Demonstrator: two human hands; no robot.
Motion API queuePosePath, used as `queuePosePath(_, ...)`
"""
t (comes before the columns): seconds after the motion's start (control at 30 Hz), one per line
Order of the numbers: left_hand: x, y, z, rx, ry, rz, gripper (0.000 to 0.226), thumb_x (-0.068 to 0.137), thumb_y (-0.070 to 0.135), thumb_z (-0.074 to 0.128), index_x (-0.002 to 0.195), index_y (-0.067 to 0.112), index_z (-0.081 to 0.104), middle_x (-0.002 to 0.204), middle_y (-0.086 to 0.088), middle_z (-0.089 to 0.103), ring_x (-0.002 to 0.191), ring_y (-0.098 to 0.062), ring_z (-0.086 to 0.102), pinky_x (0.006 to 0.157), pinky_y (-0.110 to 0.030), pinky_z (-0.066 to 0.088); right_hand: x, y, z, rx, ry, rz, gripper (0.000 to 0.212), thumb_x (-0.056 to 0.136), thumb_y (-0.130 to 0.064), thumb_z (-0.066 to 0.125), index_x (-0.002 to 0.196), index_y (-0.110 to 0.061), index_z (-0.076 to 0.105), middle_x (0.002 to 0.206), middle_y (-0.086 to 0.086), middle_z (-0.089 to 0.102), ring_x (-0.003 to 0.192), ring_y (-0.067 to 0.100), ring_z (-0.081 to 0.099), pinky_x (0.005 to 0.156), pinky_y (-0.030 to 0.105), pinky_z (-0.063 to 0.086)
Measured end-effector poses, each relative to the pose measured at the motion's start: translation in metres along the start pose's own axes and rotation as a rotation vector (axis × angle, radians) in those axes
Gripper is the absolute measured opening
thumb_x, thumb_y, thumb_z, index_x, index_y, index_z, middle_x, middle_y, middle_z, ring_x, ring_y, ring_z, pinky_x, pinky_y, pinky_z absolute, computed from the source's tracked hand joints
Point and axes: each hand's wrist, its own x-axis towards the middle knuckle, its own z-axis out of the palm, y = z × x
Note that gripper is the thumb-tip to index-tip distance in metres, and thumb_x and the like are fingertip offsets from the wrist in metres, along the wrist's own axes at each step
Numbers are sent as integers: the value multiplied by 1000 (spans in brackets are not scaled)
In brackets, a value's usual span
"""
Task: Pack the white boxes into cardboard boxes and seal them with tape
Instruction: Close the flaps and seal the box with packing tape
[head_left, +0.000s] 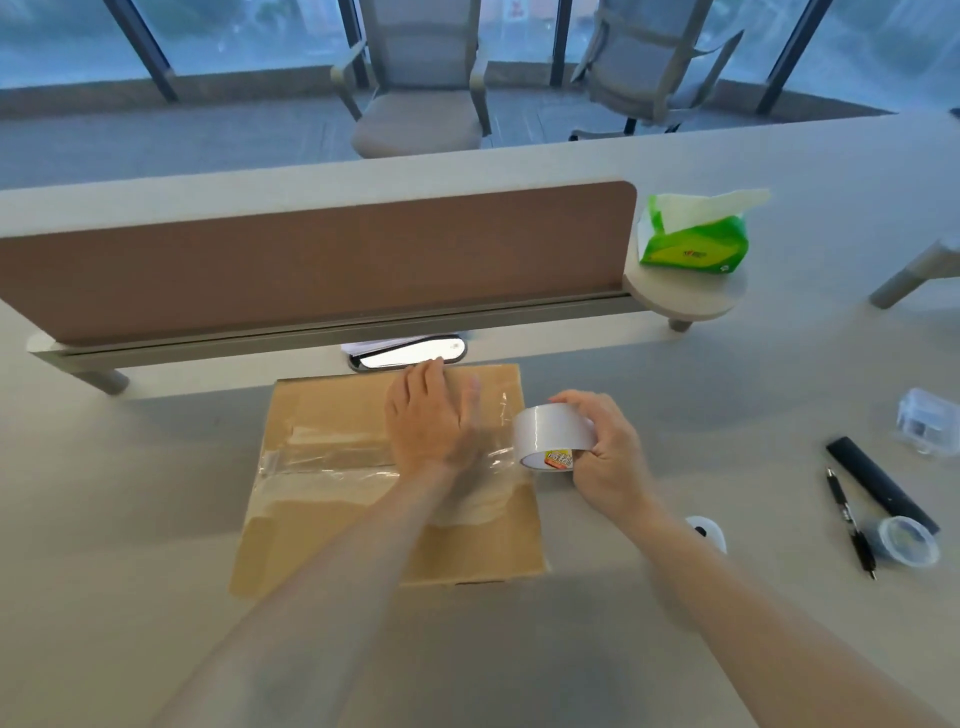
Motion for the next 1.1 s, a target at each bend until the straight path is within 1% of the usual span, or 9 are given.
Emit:
queuePosePath(0.1,-1,1,5,62,38,17,71,96,61,18,138,12,50,138,-5,53,130,-28,40,113,-42,28,2,7,-8,-83,-1,-55,63,60,8,47,103,-36,61,104,-4,57,99,-3,53,80,6,39)
queuePosePath(0.3,1,4,12,195,1,22,63,96,59,23,134,15,47,138,-4,47,126,-30,36,108,-43,28,6,22,-8,-127,0,-85,70,61,24,52,104,-31,64,98,-6,53,94,1,54,75,7,37)
queuePosePath(0.53,3,3,13,212,46,57,58,97,54,25,129,15,53,134,-7,50,122,-32,41,104,-46,31,1,8,-12,-148,-10,-93,63,60,12,45,106,-30,59,104,-4,56,102,19,53,84,20,40)
queuePosePath(0.6,3,2,13,178,48,53,58,97,54,25,128,14,55,133,-6,52,122,-32,42,105,-46,30,2,-2,-14,-150,-17,-103,59,59,6,43,105,-28,55,105,-4,57,102,19,52,85,22,40)
queuePosePath(0.67,1,1,14,186,34,47,59,97,54,26,128,13,54,132,-7,53,121,-33,42,105,-46,31,4,-6,-15,-172,-39,-94,56,60,7,45,104,-26,56,104,-5,56,99,15,51,84,19,40)
queuePosePath(0.77,2,8,12,336,-10,87,64,94,55,29,134,10,49,129,-12,53,116,-36,44,101,-48,33,7,-1,-17,-184,-30,-6,60,62,16,58,102,-28,57,103,-5,57,95,8,52,79,9,37)
queuePosePath(0.87,9,17,7,446,-83,185,70,94,56,30,145,10,41,131,-15,52,122,-37,44,110,-49,28,8,2,-18,-190,4,36,63,61,18,61,101,-30,56,103,-5,57,94,10,53,76,3,36)
queuePosePath(1.03,3,39,13,-15,18,183,65,94,51,29,130,5,56,128,-13,61,121,-35,48,109,-45,34,7,3,-21,-178,17,25,61,61,17,60,102,-28,55,103,-2,56,94,13,52,75,2,36)
queuePosePath(1.1,-3,50,22,-64,-1,124,65,94,52,26,130,6,57,134,-9,58,126,-30,46,111,-39,28,6,6,-20,-171,17,33,60,62,18,57,103,-27,57,103,-1,56,93,12,52,75,1,35)
